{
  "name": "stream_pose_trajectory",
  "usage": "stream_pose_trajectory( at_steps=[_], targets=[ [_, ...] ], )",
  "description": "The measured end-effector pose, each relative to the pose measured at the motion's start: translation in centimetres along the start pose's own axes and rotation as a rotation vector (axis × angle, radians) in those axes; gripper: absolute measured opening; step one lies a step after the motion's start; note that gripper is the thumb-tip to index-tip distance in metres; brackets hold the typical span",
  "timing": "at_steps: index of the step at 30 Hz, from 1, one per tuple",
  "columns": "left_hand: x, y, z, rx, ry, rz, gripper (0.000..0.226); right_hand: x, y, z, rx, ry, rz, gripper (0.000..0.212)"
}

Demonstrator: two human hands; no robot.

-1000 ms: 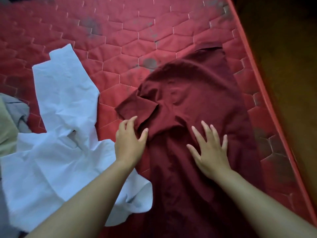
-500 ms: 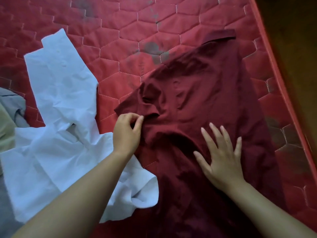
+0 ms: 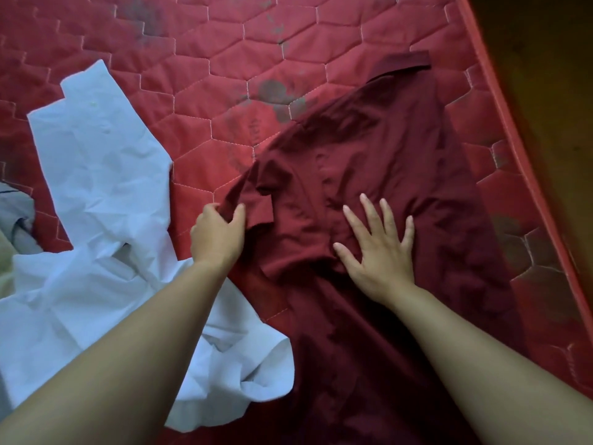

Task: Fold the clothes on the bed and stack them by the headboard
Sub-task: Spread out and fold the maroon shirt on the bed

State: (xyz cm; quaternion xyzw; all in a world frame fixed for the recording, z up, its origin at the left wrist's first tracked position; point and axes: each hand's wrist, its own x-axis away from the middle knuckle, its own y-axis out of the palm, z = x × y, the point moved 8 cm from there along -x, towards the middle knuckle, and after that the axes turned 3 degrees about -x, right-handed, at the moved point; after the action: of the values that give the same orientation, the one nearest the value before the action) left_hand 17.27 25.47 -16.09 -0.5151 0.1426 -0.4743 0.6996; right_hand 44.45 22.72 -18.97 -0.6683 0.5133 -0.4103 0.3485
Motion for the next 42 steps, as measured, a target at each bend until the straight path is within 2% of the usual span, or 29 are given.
stream_pose_trajectory(
  at_steps=[2, 4, 7, 10, 12, 14, 15, 18, 21, 24, 26, 28, 30, 35, 38, 42],
  targets=[
    [0.6, -0.6, 0.7, 0.016, 0.04, 0.032, 0.03, 0.9, -1.4, 0.7, -0.126, 0.001, 0.02, 0.067],
    [1.5, -1.7, 2.3, 0.116, 0.094, 0.095, 0.023, 2.8, -3.6, 2.5, -0.123, 0.042, 0.101, 0.065],
    [4.7, -3.4, 7.2, 0.309, 0.317, 0.16, 0.01, 6.7, -6.2, 5.6, -0.119, 0.136, 0.151, 0.066],
    [10.0, -1.7, 13.3, 0.331, 0.612, -0.026, 0.003, 10.2, -8.2, 7.7, -0.14, 0.195, 0.143, 0.066],
    [14.0, 1.9, 15.7, 0.215, 0.732, -0.308, 0.009, 11.9, -9.2, 8.7, -0.154, 0.214, 0.129, 0.065],
    [16.9, 5.5, 15.3, 0.048, 0.715, -0.553, 0.018, 12.8, -9.9, 9.1, -0.171, 0.219, 0.114, 0.065],
    [17.3, 6.1, 14.5, 0.006, 0.689, -0.564, 0.019, 12.9, -10.1, 9.1, -0.177, 0.213, 0.106, 0.064],
    [16.4, 4.6, 13.2, -0.016, 0.721, -0.302, 0.018, 11.9, -10.1, 8.1, -0.185, 0.159, 0.083, 0.063],
    [15.0, 4.2, 12.5, -0.16, 0.771, -0.081, 0.029, 9.0, -8.8, 5.5, -0.174, 0.048, 0.094, 0.059],
    [13.4, 6.7, 10.5, -0.366, 0.727, -0.123, 0.046, 6.2, -5.7, 3.6, -0.118, -0.007, 0.036, 0.057],
    [12.5, 9.2, 8.1, -0.514, 0.714, -0.192, 0.054, 5.3, -2.9, 4.2, 0.011, -0.028, -0.018, 0.055],
    [12.2, 10.6, 6.6, -0.591, 0.739, -0.177, 0.058, 5.3, -1.6, 5.2, 0.119, -0.057, 0.005, 0.055],
    [12.1, 10.8, 6.4, -0.591, 0.751, -0.139, 0.059, 5.2, -1.5, 5.5, 0.123, -0.057, 0.03, 0.055],
    [13.8, 8.6, 6.4, -0.505, 0.665, -0.15, 0.059, 6.6, -2.9, 5.9, -0.011, -0.047, -0.045, 0.059],
    [17.5, 5.7, 4.4, -0.425, 0.609, -0.103, 0.059, 11.3, -5.6, 8.0, -0.08, 0.073, 0.048, 0.059],
    [24.1, 4.2, -0.3, -0.424, 0.592, -0.181, 0.061, 19.4, -6.6, 10.4, -0.126, 0.269, 0.058, 0.061]
  ],
)
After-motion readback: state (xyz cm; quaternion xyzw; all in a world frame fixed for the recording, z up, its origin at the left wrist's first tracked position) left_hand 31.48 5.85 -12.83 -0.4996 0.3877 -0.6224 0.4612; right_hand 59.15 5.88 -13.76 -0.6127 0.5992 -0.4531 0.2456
